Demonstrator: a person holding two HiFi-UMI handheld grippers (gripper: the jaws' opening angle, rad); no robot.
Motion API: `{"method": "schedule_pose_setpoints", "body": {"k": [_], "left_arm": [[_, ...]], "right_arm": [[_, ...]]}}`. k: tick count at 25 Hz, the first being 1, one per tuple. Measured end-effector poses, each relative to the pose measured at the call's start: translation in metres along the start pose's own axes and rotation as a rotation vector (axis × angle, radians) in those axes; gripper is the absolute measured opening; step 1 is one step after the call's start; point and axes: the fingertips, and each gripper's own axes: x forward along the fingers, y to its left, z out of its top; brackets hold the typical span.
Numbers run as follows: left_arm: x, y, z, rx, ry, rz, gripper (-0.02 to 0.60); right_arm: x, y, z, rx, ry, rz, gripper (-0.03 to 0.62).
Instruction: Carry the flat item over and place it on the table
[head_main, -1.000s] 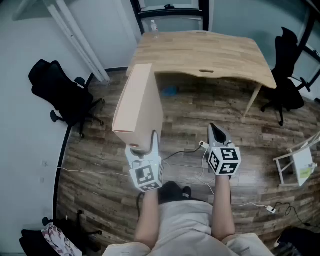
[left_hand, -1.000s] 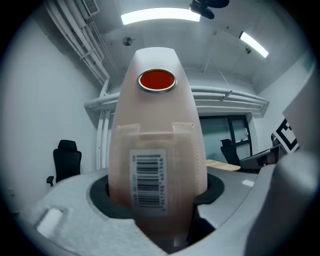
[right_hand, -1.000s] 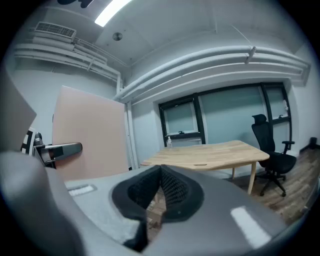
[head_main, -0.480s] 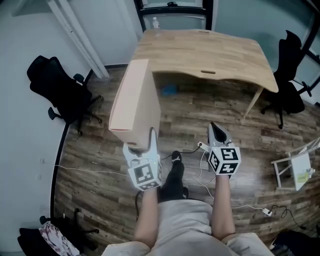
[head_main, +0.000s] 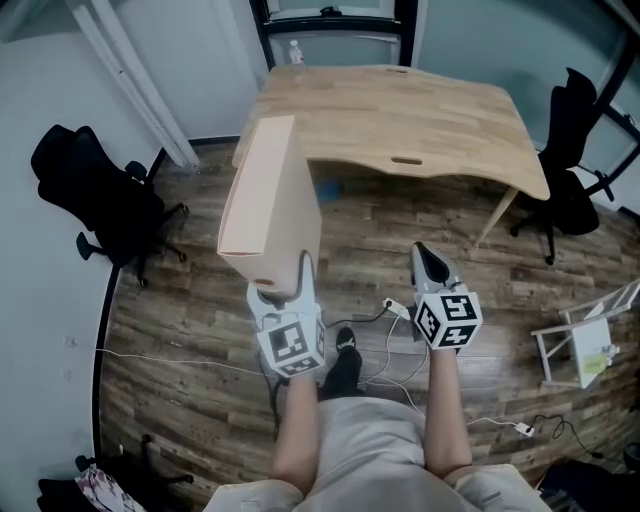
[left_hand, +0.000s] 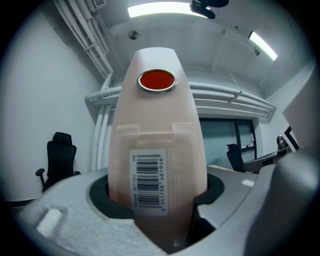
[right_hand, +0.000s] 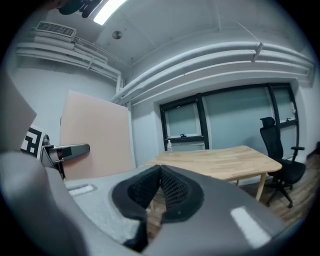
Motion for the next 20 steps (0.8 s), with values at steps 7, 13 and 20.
{"method": "schedule_pose_setpoints", "body": {"k": [7, 13, 20], "left_arm": [[0.085, 0.003, -0.014, -0.057, 0.027, -0.054, 0.287], [0.148, 0.011, -0.025, -0.069, 0.041, -0.074, 0.287], [0.186, 0.029, -0.032, -0.072, 0.051, -0.096, 0.288]], "right_arm": [[0.060, -0.030, 0.014, -0.017, 0.047, -0.048, 0.002], [0.111, -0.050, 0.026, -0.031, 0.060, -0.082, 0.002], [0.162, -0.056, 0.030, -0.014, 0.069, -0.091, 0.002]]}}
